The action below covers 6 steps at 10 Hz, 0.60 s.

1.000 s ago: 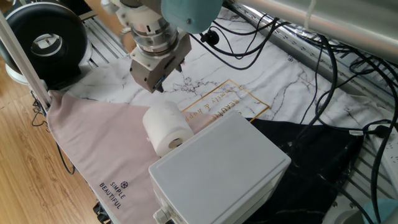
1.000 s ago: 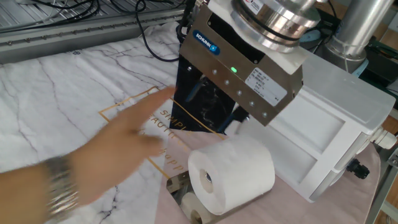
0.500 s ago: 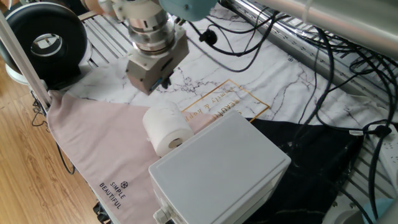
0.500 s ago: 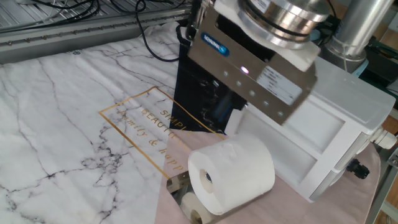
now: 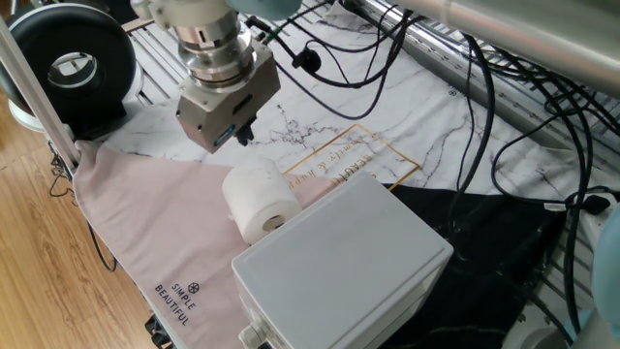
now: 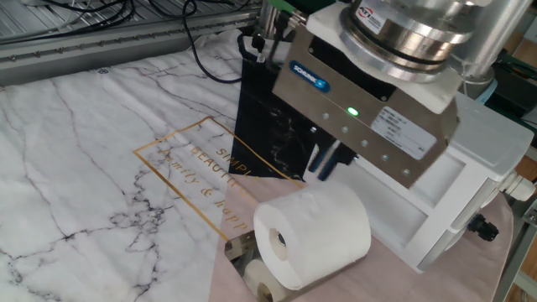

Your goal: Take the roll of paper down from the shelf

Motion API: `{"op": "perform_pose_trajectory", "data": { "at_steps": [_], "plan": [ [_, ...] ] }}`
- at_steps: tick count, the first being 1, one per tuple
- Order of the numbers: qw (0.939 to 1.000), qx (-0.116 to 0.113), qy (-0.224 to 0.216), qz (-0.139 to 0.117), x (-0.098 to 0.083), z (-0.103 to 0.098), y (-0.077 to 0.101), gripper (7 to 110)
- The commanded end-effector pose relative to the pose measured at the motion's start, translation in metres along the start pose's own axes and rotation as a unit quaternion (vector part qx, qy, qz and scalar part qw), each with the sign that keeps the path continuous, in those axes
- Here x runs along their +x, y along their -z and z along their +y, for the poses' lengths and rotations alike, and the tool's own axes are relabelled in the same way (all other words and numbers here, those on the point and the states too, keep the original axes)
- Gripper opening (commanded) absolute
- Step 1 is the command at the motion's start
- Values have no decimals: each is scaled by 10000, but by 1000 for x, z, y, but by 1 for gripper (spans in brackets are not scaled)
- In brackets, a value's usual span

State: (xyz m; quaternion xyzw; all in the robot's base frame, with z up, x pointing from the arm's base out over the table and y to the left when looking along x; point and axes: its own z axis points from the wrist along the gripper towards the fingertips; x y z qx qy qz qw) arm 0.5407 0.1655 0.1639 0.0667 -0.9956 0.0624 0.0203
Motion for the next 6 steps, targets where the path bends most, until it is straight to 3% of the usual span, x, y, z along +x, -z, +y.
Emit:
{"op": "perform_pose_trajectory", "data": {
  "at_steps": [1,2,3,5,6],
  "plan": [
    [9980,-516,-353,-53,4,16,-5,7],
    [9978,-555,-347,-127,4,13,-7,7],
    [9958,-783,-367,-310,-5,23,-6,66],
    [9976,-433,-397,-360,-6,5,-7,66],
    [9947,-703,-614,-433,-12,19,-4,66]
  ]
}}
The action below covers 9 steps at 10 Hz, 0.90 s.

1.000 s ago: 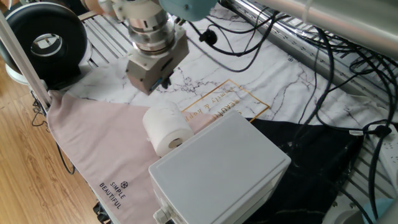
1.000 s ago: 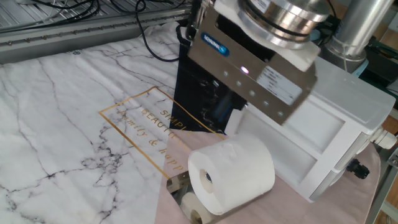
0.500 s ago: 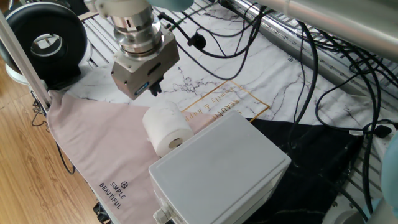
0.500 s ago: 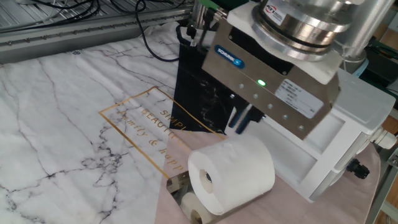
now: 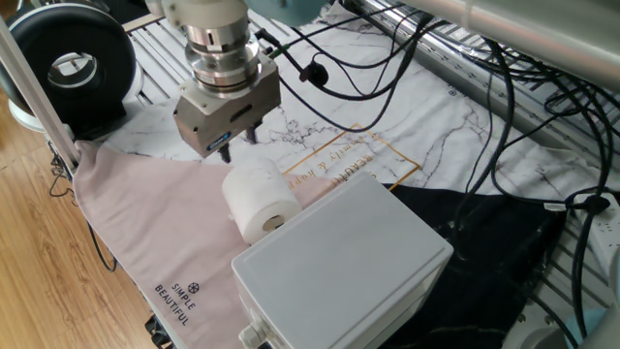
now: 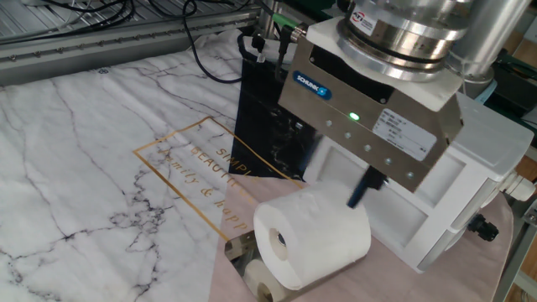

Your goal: Take the roll of paper down from the shelf

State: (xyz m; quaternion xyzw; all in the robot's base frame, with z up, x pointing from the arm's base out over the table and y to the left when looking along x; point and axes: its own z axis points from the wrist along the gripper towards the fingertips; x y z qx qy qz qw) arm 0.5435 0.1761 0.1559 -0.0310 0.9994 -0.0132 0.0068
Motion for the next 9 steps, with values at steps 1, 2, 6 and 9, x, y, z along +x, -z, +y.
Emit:
{"op": "perform_pose_trajectory", "data": {
  "at_steps": [1,2,6,9],
  "plan": [
    [9986,-385,-336,-106,-4,16,4,66],
    [9977,-385,-509,-231,-9,13,6,66],
    [9955,-320,-892,-22,2,9,2,88],
    [9958,-218,-881,67,16,-1,-8,88]
  ]
}}
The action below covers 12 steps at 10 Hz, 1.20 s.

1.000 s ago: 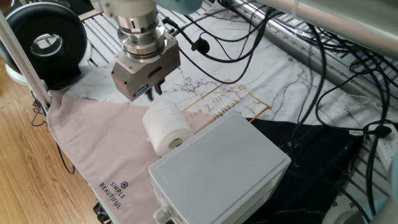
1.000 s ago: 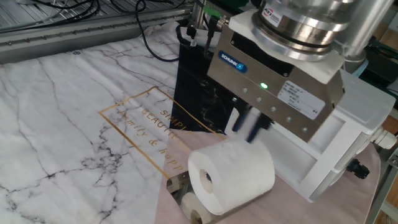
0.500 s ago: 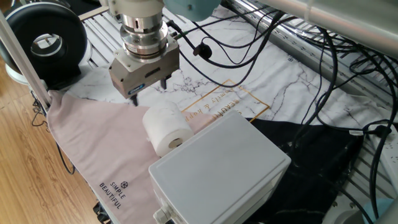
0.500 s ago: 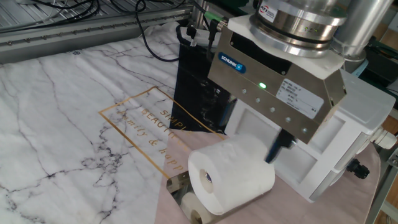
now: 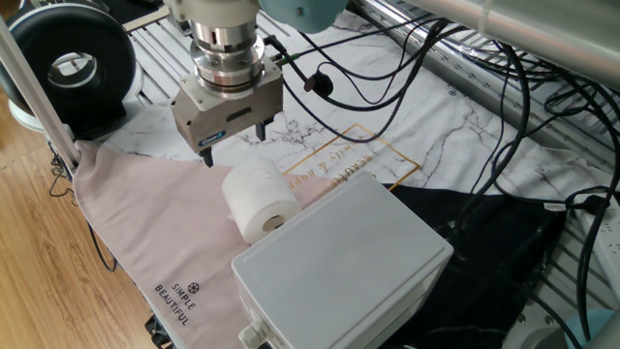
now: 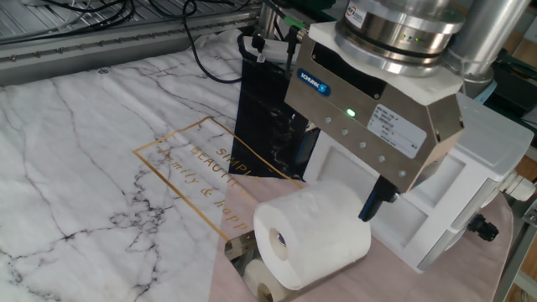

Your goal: Take the roll of paper down from the shelf

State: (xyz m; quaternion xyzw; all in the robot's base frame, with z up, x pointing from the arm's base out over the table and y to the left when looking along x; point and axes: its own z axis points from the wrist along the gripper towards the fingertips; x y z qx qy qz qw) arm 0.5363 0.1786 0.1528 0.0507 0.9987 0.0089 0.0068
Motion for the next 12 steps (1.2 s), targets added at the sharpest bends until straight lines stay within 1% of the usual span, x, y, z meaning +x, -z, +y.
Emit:
{"op": "perform_pose_trajectory", "data": {
  "at_steps": [1,2,3,4,5,6,7,8,10,11,12],
  "plan": [
    [9999,53,-103,25,6,-9,-7,88],
    [9997,75,-176,-118,1,-9,-14,88],
    [9996,48,-183,-207,-1,-8,-23,88],
    [9995,21,-206,-235,1,-6,-29,88],
    [9995,48,-276,-139,9,-6,-29,88],
    [9993,171,-304,-141,10,-13,-27,88],
    [9990,225,-357,-134,11,-16,-26,66],
    [9974,404,-594,70,21,-21,-23,66],
    [9974,362,-629,-2,16,-19,-18,66],
    [9972,382,-635,-22,15,-20,-18,66],
    [9980,341,-533,-80,13,-20,-18,66]
  ]
}}
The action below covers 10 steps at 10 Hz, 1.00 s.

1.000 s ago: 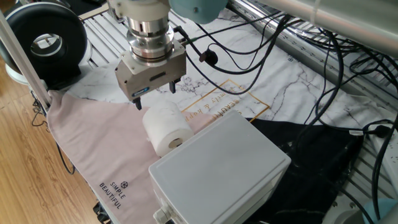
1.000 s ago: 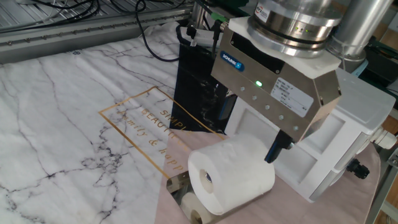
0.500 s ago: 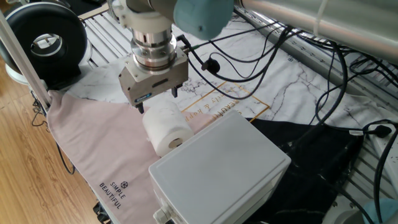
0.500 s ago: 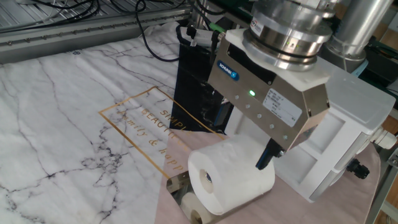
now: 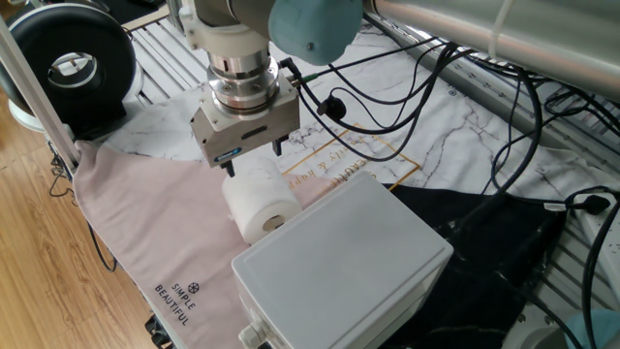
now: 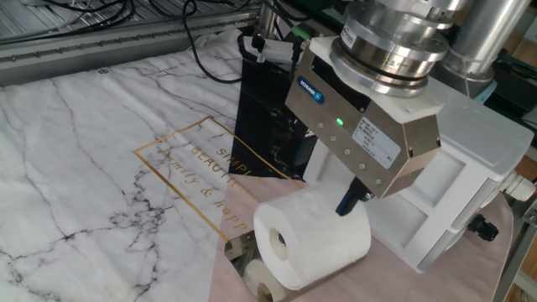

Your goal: Take the roll of paper down from the shelf

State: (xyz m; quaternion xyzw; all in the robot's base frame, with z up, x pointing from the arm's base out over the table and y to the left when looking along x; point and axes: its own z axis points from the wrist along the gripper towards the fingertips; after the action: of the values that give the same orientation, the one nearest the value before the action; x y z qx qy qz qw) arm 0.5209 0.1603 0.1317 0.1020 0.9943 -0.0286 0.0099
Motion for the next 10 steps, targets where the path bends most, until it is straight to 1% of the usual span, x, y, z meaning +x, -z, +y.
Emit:
{"op": "perform_pose_trajectory", "data": {
  "at_steps": [1,2,3,4,5,6,7,8,9,10],
  "plan": [
    [9997,-214,88,-96,-2,5,-1,66],
    [9995,-255,141,-112,-2,5,-2,66],
    [9995,-275,156,-93,0,5,-1,44],
    [9993,-316,185,-62,2,7,0,44],
    [9987,-434,282,-36,3,13,0,44],
    [9981,-494,355,112,11,15,0,44],
    [9980,-403,436,195,15,10,0,44],
    [9984,-314,458,126,12,6,0,44],
    [9986,-269,449,64,8,4,0,88],
    [9987,-245,441,22,6,3,0,88]
  ]
}}
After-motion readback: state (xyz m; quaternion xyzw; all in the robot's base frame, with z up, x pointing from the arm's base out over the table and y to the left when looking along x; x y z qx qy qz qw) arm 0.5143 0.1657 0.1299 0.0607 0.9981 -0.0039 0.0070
